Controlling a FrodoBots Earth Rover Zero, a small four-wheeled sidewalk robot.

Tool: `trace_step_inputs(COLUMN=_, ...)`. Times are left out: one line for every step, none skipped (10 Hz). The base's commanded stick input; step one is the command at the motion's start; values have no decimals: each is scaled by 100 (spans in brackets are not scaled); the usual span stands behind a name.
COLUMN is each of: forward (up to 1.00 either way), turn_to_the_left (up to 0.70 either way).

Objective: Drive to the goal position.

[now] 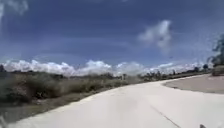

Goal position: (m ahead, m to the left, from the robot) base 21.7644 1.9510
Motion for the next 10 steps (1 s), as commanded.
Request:
trace_step_inputs(forward=85, turn_to_the_left=4)
trace_step_inputs(forward=85, turn_to_the_left=4)
trace_step_inputs(forward=85, turn_to_the_left=4)
trace_step_inputs(forward=85, turn_to_the_left=4)
trace_step_inputs(forward=85, turn_to_the_left=4)
trace_step_inputs(forward=85, turn_to_the_left=4)
trace_step_inputs(forward=85, turn_to_the_left=4)
trace_step_inputs(forward=85, turn_to_the_left=4)
trace_step_inputs(forward=85, turn_to_the_left=4)
trace_step_inputs(forward=85, turn_to_the_left=4)
